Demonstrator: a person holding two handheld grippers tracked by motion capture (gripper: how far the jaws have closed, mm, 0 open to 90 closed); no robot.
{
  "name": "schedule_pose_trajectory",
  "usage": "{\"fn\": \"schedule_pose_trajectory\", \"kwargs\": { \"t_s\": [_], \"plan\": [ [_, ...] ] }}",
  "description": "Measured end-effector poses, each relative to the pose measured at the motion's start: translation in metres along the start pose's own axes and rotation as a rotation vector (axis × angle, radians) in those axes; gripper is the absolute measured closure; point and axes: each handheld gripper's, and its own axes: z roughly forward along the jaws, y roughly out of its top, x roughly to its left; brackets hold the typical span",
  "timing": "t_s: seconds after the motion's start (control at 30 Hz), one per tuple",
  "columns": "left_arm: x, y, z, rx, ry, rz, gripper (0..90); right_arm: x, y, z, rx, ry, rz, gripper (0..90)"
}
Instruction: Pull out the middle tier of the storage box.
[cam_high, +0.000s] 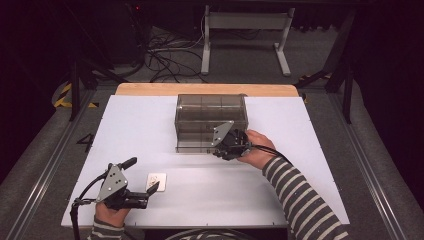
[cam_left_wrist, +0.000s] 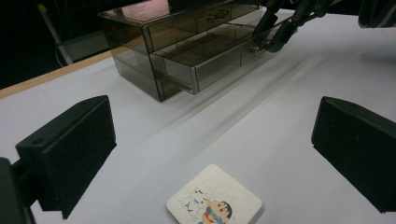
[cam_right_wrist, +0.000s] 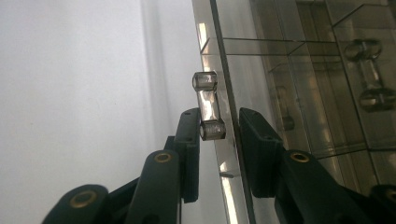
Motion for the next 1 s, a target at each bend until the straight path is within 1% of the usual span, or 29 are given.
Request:
{"fn": "schedule_pose_trajectory", "kwargs": {
  "t_s": [0.2,0.27,0.37,0.47,0.63,0.77,0.87,1.0],
  "plan": [
    [0.0,0.0,0.0,0.004,-0.002,0.001,0.5,0.001,-0.001,0.003,0.006,0.003,-0.005,70.3],
    [0.0,0.0,0.0,0.004,-0.003,-0.002,0.5,0.001,-0.001,0.002,-0.004,0.006,0.009,70.3],
    [0.0,0.0,0.0,0.003,0.0,0.004,0.5,0.0,-0.001,-0.001,-0.021,0.011,0.007,70.1],
    [0.0,0.0,0.0,0.001,-0.001,-0.004,0.5,-0.001,-0.002,0.0,-0.019,0.013,0.01,69.8],
    [0.0,0.0,0.0,0.004,-0.002,0.002,0.5,0.0,-0.002,-0.001,-0.029,0.019,0.013,66.1],
    [0.001,0.0,0.0,0.005,-0.001,0.003,0.6,0.0,-0.001,-0.007,-0.059,0.015,0.039,60.2],
    [0.002,0.001,0.0,0.019,-0.005,0.001,0.8,-0.002,0.0,-0.015,-0.096,0.021,0.078,55.1],
    [0.004,0.002,0.001,0.021,-0.019,0.002,0.7,-0.005,-0.002,-0.026,-0.151,0.018,0.119,50.3]
  ]
}}
